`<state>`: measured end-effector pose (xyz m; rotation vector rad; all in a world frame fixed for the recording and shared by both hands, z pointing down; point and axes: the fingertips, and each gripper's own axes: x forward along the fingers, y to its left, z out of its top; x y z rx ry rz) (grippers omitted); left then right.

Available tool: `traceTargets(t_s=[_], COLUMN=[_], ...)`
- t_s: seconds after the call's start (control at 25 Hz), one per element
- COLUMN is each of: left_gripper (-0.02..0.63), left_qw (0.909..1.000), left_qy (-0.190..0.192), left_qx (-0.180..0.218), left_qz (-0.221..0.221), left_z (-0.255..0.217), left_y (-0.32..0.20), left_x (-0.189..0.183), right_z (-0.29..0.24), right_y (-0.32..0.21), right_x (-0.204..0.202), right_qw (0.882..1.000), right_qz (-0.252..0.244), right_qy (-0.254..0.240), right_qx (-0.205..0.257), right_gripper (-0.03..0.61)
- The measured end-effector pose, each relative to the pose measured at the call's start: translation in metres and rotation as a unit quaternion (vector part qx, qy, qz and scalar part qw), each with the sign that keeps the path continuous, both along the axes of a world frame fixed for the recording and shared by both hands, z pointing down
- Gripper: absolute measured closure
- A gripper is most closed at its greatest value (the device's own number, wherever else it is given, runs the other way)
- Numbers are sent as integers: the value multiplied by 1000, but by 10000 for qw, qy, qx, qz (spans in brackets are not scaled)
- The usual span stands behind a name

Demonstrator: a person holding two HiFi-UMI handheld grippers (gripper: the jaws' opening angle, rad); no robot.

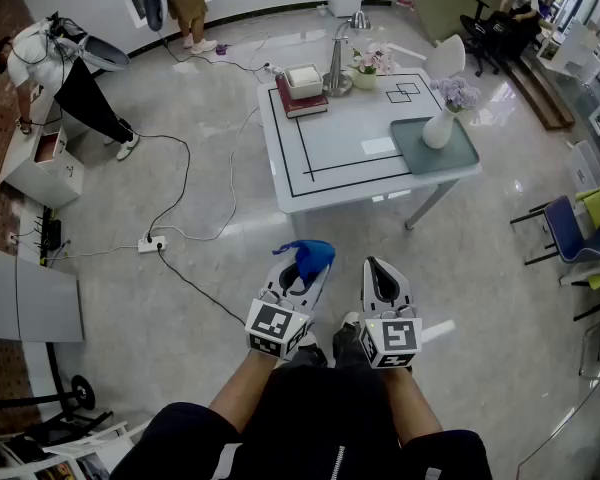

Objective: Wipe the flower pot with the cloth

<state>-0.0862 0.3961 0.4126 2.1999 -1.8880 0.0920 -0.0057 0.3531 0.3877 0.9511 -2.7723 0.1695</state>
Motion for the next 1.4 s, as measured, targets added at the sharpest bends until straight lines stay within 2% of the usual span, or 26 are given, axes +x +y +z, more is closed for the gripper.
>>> traceTargets(t_s=[0.2, 0.32, 0.92, 1.16, 1.4], left_gripper=[495, 495, 495, 495, 497], left_qw=[9999, 9999, 9994, 9989, 9984], left_qy=[99, 101, 208, 216, 163], left_qx=[115, 116, 67, 50, 18], left_qz=[24, 40, 283, 414, 538], left_z=[-6, -7, 0, 1, 8], left_y=[0, 0, -6, -32, -81], left_x=[5, 7, 13, 14, 15], right_z=[-1, -2, 8, 10, 20], right_y=[0, 0, 4, -23, -74], right_x=[5, 9, 18, 23, 21], right_qw=[10000, 9998, 9992, 9984, 9978], right_qz=[51, 71, 334, 475, 548], right_qy=[-29, -154, -108, -144, -176], right_qx=[-22, -67, -190, -256, -322], right_gripper=[571, 571, 571, 571, 571])
